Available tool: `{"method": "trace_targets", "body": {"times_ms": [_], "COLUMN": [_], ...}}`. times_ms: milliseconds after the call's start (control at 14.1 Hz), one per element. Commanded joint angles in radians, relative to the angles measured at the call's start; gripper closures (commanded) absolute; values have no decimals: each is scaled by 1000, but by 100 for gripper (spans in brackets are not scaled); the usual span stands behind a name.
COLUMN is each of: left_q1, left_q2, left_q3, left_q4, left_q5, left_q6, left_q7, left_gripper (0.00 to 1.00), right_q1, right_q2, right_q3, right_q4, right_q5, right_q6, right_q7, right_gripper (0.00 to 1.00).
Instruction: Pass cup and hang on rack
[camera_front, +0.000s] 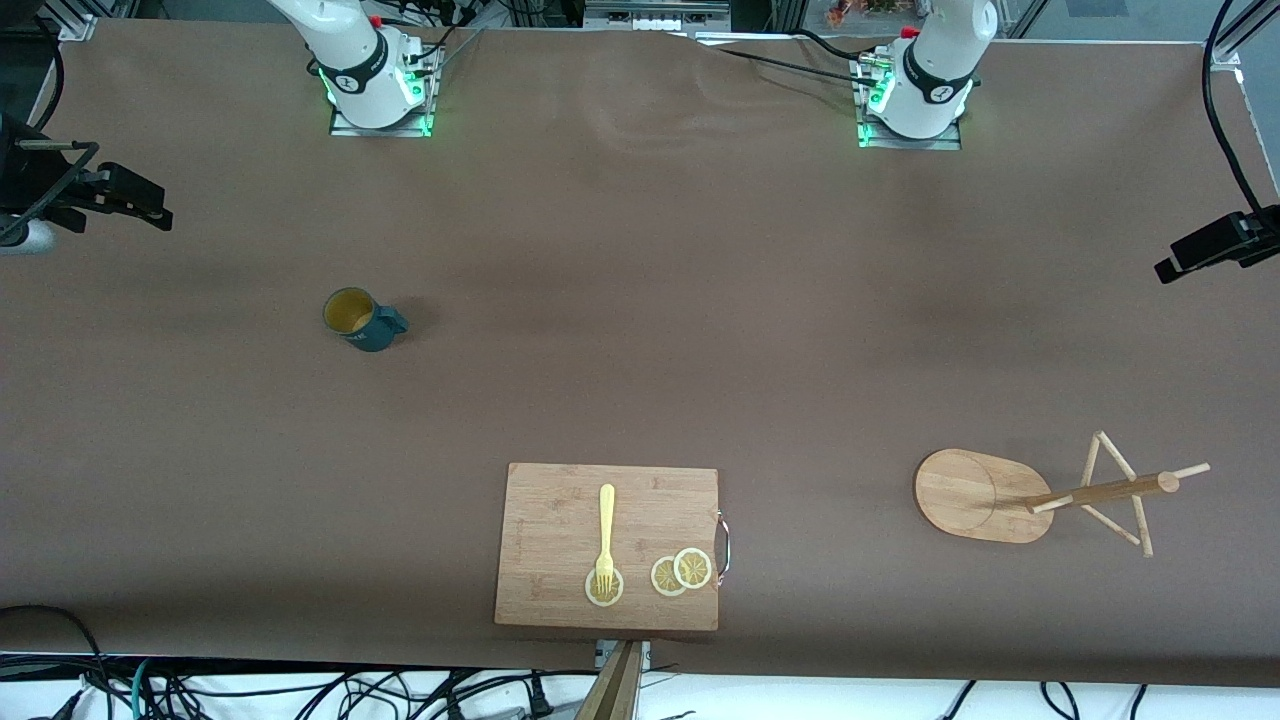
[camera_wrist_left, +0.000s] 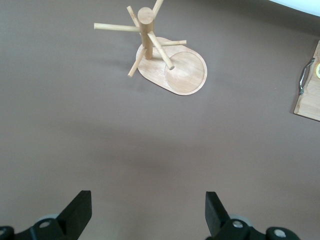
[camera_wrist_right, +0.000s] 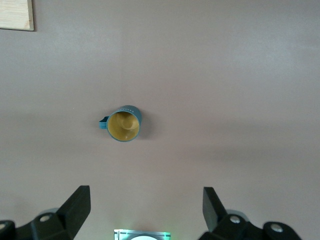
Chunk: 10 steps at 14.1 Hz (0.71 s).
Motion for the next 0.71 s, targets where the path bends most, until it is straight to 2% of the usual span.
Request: {"method": "trace_targets", "body": {"times_ms": [0, 213, 638], "left_q1": [1, 1, -5], "left_q2": [5, -7, -5], "left_q3": [-10, -26, -30], "left_q4": [33, 39, 40], "left_q5": [24, 29, 27], "left_q6": [-67, -143, -149], "left_q7": [0, 1, 4], "left_gripper": [0, 0, 0], "right_q1": [-10, -10, -10], "right_q2": [4, 4, 4], "right_q3": [9, 9, 9], "right_q4": [17, 17, 17], "right_q5": [0, 0, 0], "right_q6": [-16, -19, -19], "right_q7": [3, 2, 2], "right_gripper": [1, 1, 1]}}
